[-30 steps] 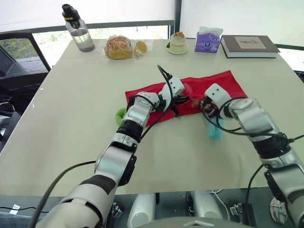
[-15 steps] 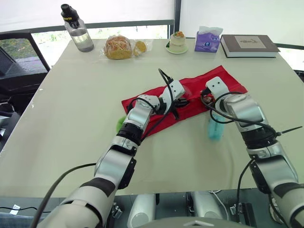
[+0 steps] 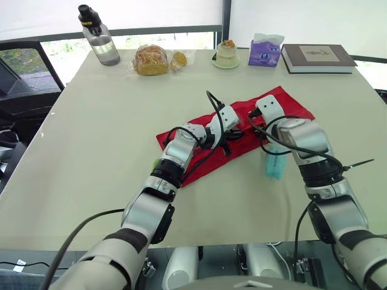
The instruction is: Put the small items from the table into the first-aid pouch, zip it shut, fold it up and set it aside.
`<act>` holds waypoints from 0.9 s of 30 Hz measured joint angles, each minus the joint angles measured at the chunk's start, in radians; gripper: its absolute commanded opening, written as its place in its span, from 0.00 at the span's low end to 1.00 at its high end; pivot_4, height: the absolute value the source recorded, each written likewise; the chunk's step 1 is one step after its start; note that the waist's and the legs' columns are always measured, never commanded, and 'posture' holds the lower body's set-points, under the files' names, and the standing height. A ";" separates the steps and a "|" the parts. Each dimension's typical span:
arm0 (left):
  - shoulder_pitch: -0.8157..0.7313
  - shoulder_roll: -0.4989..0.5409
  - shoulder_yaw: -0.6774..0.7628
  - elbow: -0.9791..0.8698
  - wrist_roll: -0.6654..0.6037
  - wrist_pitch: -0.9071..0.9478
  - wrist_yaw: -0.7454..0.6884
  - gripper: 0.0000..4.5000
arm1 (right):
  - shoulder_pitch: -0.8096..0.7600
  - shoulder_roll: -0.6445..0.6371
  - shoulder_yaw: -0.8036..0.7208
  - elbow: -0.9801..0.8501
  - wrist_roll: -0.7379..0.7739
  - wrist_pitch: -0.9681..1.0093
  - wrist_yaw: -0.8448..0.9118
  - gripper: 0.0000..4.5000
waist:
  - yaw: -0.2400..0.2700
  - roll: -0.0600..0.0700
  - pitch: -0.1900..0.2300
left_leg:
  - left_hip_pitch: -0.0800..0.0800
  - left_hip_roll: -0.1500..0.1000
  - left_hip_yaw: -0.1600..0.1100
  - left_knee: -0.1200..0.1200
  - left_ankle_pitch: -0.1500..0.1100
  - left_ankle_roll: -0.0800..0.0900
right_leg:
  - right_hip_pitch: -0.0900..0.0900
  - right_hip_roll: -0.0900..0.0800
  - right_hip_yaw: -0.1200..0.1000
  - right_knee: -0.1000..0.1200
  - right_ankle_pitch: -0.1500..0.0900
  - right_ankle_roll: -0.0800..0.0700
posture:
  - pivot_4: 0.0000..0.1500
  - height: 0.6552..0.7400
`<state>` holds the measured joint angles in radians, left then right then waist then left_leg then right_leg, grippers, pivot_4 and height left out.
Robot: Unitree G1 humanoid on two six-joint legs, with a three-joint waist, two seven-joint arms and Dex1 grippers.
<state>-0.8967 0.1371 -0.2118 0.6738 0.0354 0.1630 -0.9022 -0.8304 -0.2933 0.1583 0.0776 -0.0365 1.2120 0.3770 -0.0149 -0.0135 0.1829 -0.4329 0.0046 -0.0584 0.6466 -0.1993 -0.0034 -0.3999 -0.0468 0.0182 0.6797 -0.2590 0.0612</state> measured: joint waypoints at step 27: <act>-0.033 0.063 0.011 0.057 -0.049 0.004 -0.187 0.00 | 0.415 -0.205 -0.145 -0.251 0.204 -0.425 0.202 0.00 | -0.024 0.000 0.000 | 0.000 0.000 0.001 0.000 0.000 0.000 | 0.000 0.000 0.001 0.000 0.000 0.000 | 1.00 1.00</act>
<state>-0.9298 0.2006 -0.2004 0.7304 -0.0135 0.1671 -1.0890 -0.4155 -0.4984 0.0131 -0.1738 0.1677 0.7871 0.5789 -0.0391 -0.0136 0.1829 -0.4324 0.0049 -0.0576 0.6468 -0.1993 -0.0033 -0.3997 -0.0465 0.0192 0.6795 -0.2591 0.0614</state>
